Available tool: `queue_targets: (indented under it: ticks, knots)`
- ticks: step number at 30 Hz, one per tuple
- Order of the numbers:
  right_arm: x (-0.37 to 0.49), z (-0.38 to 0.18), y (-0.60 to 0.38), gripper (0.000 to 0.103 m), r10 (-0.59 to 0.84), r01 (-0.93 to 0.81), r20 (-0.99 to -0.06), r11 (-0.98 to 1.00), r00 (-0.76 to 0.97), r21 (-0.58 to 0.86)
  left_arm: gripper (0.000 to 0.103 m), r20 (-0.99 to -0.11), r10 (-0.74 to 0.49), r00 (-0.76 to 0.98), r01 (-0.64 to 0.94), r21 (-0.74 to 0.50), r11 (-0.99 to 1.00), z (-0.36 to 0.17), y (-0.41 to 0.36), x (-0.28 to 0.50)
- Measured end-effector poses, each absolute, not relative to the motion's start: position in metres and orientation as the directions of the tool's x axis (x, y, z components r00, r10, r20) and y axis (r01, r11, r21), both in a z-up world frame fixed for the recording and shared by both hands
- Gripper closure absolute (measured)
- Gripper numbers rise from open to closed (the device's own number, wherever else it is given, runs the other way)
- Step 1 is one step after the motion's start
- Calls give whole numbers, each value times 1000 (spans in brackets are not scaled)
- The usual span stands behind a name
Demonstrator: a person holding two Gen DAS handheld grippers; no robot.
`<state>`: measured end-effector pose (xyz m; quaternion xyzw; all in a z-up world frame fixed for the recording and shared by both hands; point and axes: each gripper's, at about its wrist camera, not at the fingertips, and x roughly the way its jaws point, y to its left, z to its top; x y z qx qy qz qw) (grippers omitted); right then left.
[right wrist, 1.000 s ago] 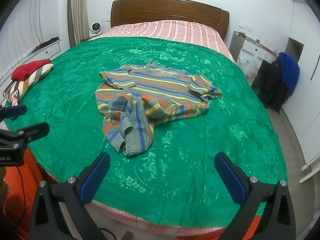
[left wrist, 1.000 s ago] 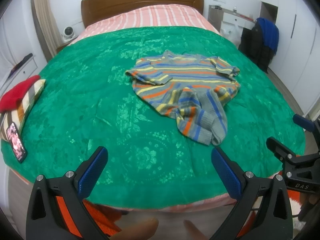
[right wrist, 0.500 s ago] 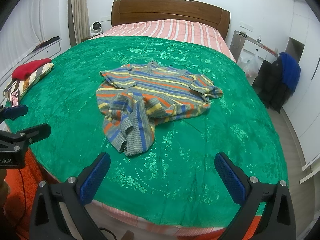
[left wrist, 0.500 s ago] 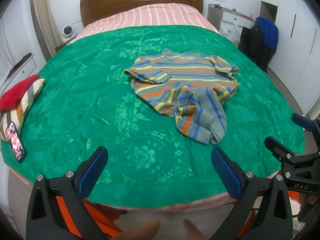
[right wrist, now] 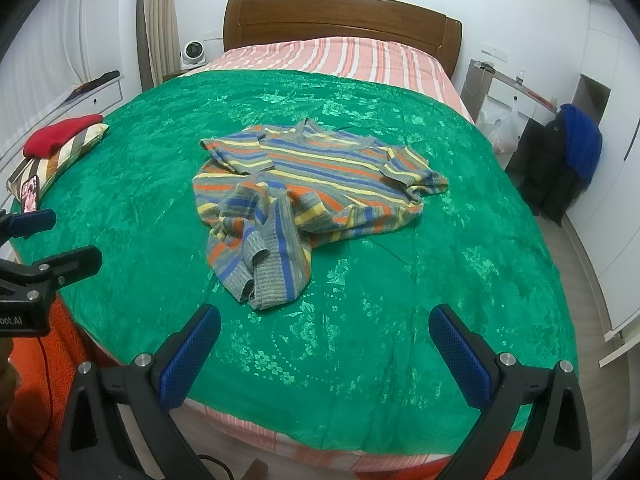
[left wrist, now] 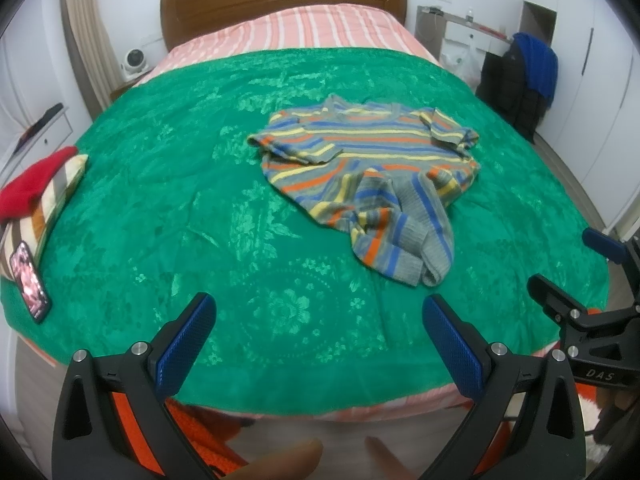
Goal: Fold small clothes
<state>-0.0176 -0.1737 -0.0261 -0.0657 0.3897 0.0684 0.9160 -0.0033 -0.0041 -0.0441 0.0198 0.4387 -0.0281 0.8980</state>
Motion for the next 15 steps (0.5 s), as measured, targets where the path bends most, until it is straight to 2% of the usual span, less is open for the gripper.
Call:
queue_targets:
  ticks: [15]
  knots:
    - [-16, -29, -174, 0, 75, -178, -729, 982, 680, -65, 0, -792, -33, 610, 70, 12, 997, -48, -4, -3]
